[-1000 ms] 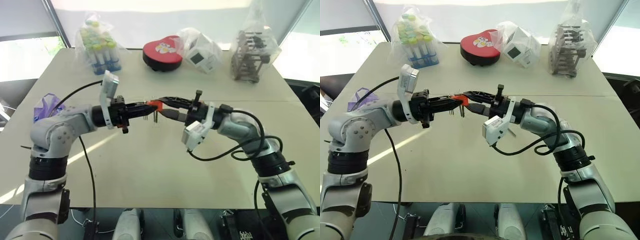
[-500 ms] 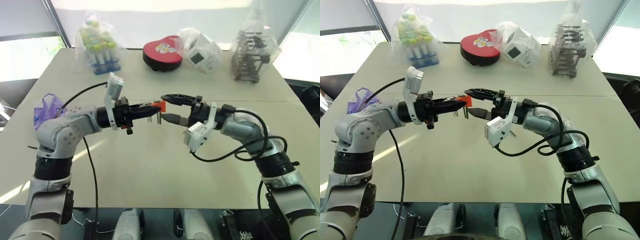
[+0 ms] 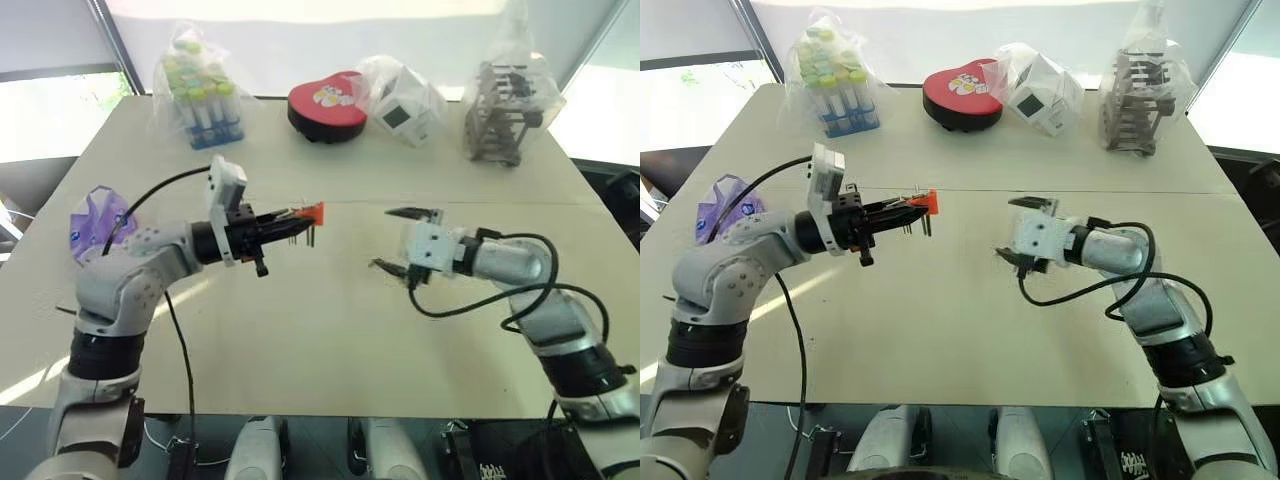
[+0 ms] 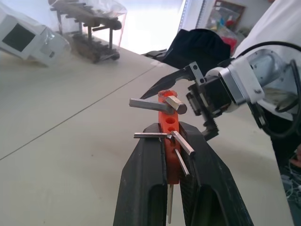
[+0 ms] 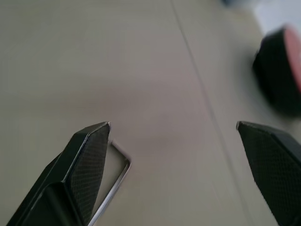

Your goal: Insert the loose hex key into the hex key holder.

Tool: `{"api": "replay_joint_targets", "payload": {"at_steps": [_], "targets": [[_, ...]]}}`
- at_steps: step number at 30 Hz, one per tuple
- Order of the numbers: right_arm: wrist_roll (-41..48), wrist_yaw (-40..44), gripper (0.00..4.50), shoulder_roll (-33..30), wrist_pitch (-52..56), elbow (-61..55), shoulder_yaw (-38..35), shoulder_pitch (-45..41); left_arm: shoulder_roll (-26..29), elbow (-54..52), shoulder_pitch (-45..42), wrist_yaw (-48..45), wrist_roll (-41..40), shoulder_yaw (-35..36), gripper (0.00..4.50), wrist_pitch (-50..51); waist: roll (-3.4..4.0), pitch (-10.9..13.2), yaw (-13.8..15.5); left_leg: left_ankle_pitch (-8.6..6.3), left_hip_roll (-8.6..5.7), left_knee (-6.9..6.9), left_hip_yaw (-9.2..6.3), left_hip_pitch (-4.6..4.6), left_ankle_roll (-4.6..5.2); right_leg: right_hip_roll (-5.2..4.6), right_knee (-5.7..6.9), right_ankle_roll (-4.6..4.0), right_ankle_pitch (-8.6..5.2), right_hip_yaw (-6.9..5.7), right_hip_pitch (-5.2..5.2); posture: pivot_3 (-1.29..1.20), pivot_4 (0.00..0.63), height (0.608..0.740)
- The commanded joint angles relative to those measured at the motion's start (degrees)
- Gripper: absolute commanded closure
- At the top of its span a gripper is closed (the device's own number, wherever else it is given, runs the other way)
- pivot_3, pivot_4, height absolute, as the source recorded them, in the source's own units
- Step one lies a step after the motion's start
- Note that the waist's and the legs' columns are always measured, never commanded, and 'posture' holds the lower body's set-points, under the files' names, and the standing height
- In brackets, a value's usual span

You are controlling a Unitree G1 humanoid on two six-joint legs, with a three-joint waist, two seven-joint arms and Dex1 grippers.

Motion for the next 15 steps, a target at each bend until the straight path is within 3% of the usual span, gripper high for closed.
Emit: {"api": "replay_joint_targets", "payload": {"at_steps": [1,8,15], "targets": [[2.55,-1.59,0.06,2.46,14.91,-5.01,-1.06,-0.34,-0.25,-2.79,-0.35,1.01,0.63,0.64,4.50,-2.11,0.00,0.00,-0.19,-0.01,0.01,-0.01,0.00,0.02,0.02,0.02,0.00,-0.01,-0.01,0.00,0.00,0.00,0.150,0.740],[5.24,-6.52,0.06,8.06,28.44,-0.68,-1.70,-2.49,-0.43,-3.33,0.11,2.46,0.66,1.01,4.50,-2.02,0.00,0.00,-0.03,-0.02,-0.01,-0.02,0.00,-0.05,0.04,0.03,-0.03,0.06,0.03,0.01,-0.03,0.00,0.150,0.740],[6.07,-9.61,0.06,10.12,29.21,6.56,-0.45,-3.15,0.04,-4.98,1.98,3.40,0.34,1.26,4.50,-1.60,0.00,-0.01,-0.11,-0.03,-0.01,-0.02,-0.01,-0.06,0.05,0.04,-0.05,0.15,0.08,0.00,-0.04,0.00,0.150,0.740]]}}
